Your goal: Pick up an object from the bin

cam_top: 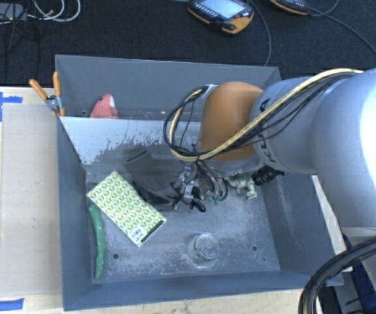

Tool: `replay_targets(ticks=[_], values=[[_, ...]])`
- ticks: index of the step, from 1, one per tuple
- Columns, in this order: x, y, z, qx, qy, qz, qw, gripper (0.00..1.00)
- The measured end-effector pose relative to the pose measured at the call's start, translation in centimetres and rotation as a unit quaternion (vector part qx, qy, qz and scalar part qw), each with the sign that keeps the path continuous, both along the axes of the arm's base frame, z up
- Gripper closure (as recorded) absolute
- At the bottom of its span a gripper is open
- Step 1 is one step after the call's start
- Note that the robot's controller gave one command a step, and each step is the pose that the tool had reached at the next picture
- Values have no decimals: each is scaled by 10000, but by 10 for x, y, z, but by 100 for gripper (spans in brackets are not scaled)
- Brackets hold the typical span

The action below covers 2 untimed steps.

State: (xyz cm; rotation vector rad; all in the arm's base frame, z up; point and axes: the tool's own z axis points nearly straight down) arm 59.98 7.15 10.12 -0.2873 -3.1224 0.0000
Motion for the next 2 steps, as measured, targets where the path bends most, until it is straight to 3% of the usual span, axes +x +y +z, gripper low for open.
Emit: replay_targets(ticks=[2], values=[[2, 0, 35, 5, -37, 3, 10000, 100]])
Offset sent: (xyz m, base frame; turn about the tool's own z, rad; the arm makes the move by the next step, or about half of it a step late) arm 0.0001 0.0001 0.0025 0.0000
